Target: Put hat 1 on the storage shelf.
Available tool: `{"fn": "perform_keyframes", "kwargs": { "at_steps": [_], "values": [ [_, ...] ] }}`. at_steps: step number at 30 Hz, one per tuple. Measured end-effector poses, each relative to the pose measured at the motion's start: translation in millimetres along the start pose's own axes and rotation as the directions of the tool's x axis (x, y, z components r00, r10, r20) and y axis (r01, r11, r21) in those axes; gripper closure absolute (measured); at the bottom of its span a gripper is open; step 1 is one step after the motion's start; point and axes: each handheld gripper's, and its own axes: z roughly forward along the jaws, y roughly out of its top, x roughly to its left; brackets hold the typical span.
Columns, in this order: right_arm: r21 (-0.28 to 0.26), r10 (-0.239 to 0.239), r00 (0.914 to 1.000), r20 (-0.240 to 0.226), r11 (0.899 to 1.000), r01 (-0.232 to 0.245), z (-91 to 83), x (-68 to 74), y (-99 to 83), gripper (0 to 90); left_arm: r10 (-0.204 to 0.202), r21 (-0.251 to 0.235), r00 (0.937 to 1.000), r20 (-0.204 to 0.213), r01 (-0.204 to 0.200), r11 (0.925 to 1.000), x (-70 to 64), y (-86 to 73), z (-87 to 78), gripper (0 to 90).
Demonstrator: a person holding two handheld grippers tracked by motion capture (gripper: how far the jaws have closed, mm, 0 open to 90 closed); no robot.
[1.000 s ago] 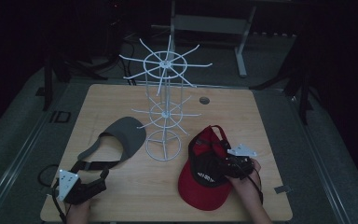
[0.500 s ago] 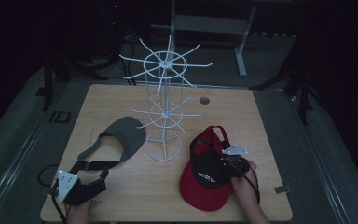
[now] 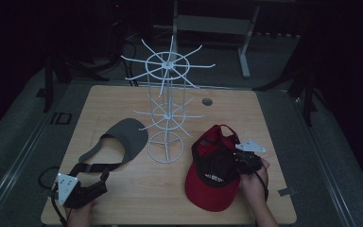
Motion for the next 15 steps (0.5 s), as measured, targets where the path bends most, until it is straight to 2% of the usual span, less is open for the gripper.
{"fn": "perform_keyframes", "kwargs": {
  "at_steps": [2,6,9,11,13,14,15],
  "values": [
    [-0.035,0.023,0.9997,0.002,0.999,-0.023,-9.8,-4.5,7.3,86.2,0.012,-0.003,0.9999,-0.01,-0.012,0.9999,-0.3,0.4,-0.4,1.3],
    [-0.101,0.057,0.9984,-0.005,0.993,-0.057,-27.7,-11.0,18.4,86.2,0.004,0.003,0.9999,0.012,-0.004,1.0,-1.0,1.4,-0.9,1.3],
    [-0.167,0.102,0.9942,-0.033,0.98,-0.106,-46.3,-15.5,26.9,86.2,0.002,-0.01,0.9996,0.029,-0.002,1.0,-3.4,3.3,-2.1,1.3],
    [-0.2,0.107,0.9934,-0.04,0.973,-0.113,-57.7,-17.0,32.4,86.3,0.024,-0.008,0.9997,0.006,-0.024,0.9997,-5.6,4.5,-2.3,1.3],
    [-0.213,0.11,0.993,-0.044,0.97,-0.117,-61.7,-17.4,34.4,86.3,0.019,-0.007,0.9997,0.017,-0.019,0.9998,-6.2,5.2,-2.0,1.3],
    [-0.25,0.114,0.9921,-0.054,0.96,-0.124,-74.5,-18.8,40.4,86.3,0.0,-0.008,0.9996,0.027,0.0,1.0,-7.0,6.3,-2.6,1.3],
    [-0.263,0.118,0.9914,-0.056,0.956,-0.129,-78.2,-19.2,42.0,86.3,-0.004,-0.005,0.9992,0.039,0.004,1.0,-7.2,7.5,-3.0,1.3]
  ]
}}
